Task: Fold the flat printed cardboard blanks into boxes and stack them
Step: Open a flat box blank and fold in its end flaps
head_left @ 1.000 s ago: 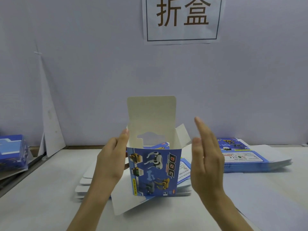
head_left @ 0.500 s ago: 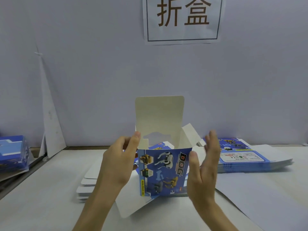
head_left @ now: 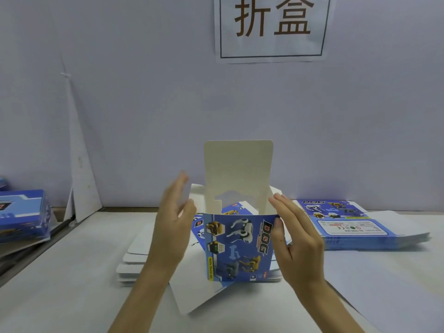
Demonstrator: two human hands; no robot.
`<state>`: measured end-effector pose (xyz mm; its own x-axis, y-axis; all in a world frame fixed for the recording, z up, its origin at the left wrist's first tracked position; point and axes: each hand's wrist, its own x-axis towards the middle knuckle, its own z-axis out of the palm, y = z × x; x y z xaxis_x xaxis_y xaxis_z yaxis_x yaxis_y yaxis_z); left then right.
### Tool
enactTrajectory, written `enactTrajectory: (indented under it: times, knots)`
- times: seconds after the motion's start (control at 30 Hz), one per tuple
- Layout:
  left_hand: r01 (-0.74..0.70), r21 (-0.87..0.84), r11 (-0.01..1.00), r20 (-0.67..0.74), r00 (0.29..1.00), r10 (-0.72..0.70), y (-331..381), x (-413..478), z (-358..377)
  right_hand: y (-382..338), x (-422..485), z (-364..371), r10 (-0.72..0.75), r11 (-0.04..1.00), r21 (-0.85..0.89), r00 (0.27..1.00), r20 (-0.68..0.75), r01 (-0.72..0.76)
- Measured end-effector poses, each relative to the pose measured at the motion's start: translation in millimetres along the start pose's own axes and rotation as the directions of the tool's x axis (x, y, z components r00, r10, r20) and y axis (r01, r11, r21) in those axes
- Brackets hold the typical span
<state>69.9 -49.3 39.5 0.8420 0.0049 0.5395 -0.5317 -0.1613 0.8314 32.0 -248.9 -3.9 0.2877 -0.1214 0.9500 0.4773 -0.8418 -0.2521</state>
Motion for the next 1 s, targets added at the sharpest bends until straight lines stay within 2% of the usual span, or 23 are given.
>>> enactTrajectory:
  times: [0.07,0.23,0.27,0.33,0.43,0.5,0.6,0.77,0.83,0.9,1.0]
  knots:
    - [-0.163,0.098,0.982,0.003,0.987,0.164,0,-8,9,-3,0,-1,0.025,0.999,0.026,0.999,-0.019,-0.025]
    - [-0.282,0.149,0.948,-0.079,0.952,0.296,-15,-20,21,-16,-11,8,0.141,0.985,0.104,0.990,-0.014,-0.139]
    - [-0.262,0.102,0.960,-0.077,0.960,0.271,-17,-24,24,-18,-12,10,0.177,0.975,0.138,0.984,-0.014,-0.173]
    - [-0.162,-0.106,0.981,-0.046,0.986,0.158,-19,-33,33,-22,-16,14,0.226,0.955,0.201,0.974,-0.018,-0.218]
    - [0.014,-0.358,0.934,0.038,0.999,0.000,-21,-41,47,-25,-20,19,0.282,0.912,0.314,0.959,-0.009,-0.265]
    - [0.053,-0.466,0.883,0.066,0.998,-0.025,-20,-37,46,-24,-19,17,0.323,0.847,0.437,0.946,0.029,-0.303]
    - [-0.002,-0.495,0.869,0.050,0.998,0.031,-18,-33,40,-21,-15,12,0.375,0.765,0.528,0.921,0.101,-0.369]
    - [0.071,-0.493,0.867,0.200,0.979,0.034,-19,-43,49,-26,-24,18,0.427,0.732,0.529,0.894,0.136,-0.429]
    - [0.078,-0.482,0.873,0.185,0.983,0.015,-21,-35,43,-18,-18,13,0.439,0.643,0.595,0.869,0.229,-0.482]
    - [0.047,-0.426,0.903,0.161,0.987,0.024,-23,-24,33,-3,-9,7,0.450,0.596,0.588,0.834,0.320,-0.547]
    - [0.047,-0.410,0.911,0.133,0.991,0.009,-26,-17,23,18,0,5,0.456,0.474,0.523,0.706,0.542,-0.708]
